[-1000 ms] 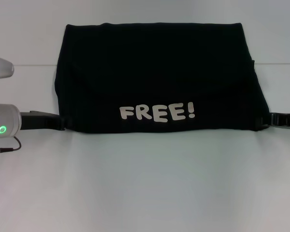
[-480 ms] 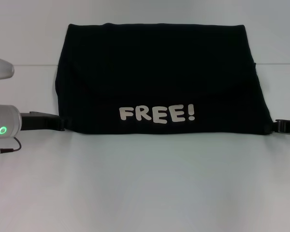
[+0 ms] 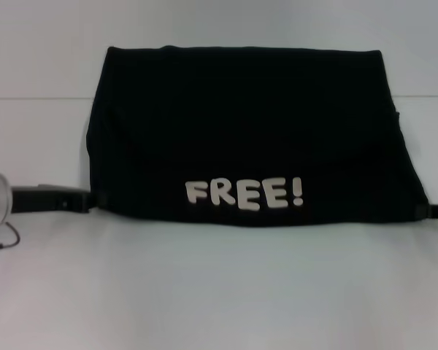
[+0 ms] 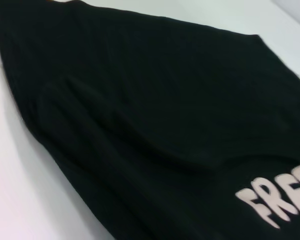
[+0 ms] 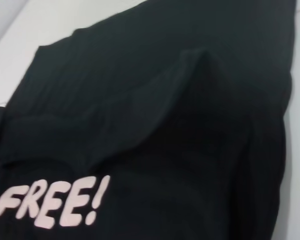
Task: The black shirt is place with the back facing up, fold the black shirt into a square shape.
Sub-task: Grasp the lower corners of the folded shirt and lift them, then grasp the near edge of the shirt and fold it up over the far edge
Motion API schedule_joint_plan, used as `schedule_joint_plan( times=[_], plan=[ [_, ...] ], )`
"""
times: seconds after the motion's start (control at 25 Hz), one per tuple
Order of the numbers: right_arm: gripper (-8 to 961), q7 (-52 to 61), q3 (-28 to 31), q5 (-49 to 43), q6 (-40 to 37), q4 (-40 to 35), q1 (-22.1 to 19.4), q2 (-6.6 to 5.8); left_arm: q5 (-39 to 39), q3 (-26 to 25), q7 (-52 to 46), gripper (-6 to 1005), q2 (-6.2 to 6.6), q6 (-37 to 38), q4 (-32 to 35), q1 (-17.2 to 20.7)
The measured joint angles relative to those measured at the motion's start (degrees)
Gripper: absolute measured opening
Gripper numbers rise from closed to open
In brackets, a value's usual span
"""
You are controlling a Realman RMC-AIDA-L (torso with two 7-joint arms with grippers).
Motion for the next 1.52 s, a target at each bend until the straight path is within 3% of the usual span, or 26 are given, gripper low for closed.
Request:
schedule_joint_plan(
  times=[0.32, 0.56, 0.96, 1.32, 1.52],
  plan=[
    [-1, -4.4, 2.6, 2.0, -10.9, -3.1, -6.7, -0.03, 0.0, -4.2, 1.2, 1, 0.0, 18.5, 5.0, 4.5],
    [0, -11.1, 6.9, 1.7, -21.1, -3.4, -12.7, -0.81, 0.2, -7.1, 4.1, 1, 0.5, 27.5, 5.4, 7.1],
    [0, -17.7, 10.5, 1.3, -29.5, -4.8, -21.2, -1.46, 1.1, -9.4, 6.2, 0, 0.17, 42.4, 7.7, 12.7],
    [-1, -19.8, 15.1, -1.8, -33.4, -4.8, -24.0, -2.08, 2.1, -10.6, 6.9, 0, -0.72, 45.0, 6.9, 15.7],
    [-1, -20.4, 19.3, -1.9, -33.7, -4.8, -21.9, -2.46, 1.8, -11.1, 7.1, 1, 0.01, 44.1, 5.9, 13.2]
  ],
)
